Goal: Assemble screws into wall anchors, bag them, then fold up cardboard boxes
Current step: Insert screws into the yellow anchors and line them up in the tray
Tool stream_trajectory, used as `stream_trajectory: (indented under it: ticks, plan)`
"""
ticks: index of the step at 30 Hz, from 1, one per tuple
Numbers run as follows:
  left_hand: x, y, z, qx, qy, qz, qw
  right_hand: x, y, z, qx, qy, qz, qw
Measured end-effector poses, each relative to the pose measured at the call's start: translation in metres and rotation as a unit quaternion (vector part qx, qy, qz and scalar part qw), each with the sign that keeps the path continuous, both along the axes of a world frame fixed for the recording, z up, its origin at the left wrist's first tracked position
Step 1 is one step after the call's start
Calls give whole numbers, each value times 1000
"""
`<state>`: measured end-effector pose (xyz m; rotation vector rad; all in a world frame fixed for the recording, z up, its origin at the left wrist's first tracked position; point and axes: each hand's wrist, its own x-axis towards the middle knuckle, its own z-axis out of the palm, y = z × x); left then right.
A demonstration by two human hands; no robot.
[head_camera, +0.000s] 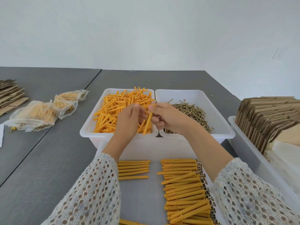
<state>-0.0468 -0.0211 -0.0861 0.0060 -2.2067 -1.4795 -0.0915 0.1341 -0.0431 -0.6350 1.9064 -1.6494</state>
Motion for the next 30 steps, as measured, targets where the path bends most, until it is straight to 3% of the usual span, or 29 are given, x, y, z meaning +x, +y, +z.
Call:
stream_trajectory:
  ticks: [2,4,7,9,11,12,19,22,25,30]
  plan:
    - [-3,-2,2,47,-11,19,999,7,3,7,87,-2,100,991]
    - [-4,-4,4,94,-17,34,995,19,-1,12,210,22,210,955]
    - [-5,-8,6,155,-34,51,986,46,-24,5,402,100,320,852]
    - [-4,-11,6,185,-45,54,980,70,-45,-11,485,208,346,776]
    - [-4,-12,7,195,-48,58,978,94,-61,-28,506,333,326,726]
    - [-3,-12,7,194,-49,61,978,104,-66,-33,499,374,307,719]
    - [-5,-13,5,183,-50,72,979,127,-75,-44,469,495,288,672]
    - [-7,-14,4,174,-47,78,980,125,-73,-43,452,480,273,701]
    - [-8,-14,3,166,-46,83,982,117,-72,-31,442,409,284,747]
    - [-5,-9,2,106,-17,106,989,69,-36,13,383,149,314,856]
